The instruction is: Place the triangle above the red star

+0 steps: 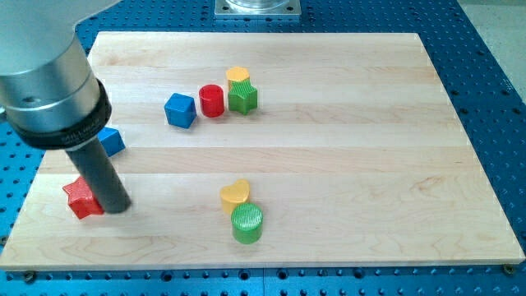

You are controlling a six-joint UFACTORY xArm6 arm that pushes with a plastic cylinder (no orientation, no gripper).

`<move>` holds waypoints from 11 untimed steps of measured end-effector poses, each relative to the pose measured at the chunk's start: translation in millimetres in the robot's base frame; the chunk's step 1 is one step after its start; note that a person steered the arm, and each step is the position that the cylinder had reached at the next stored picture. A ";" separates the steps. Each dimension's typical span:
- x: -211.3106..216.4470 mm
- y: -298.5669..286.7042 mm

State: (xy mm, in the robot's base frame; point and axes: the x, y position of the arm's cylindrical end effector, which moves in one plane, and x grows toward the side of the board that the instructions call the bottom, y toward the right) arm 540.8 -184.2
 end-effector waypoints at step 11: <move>-67.5 18.7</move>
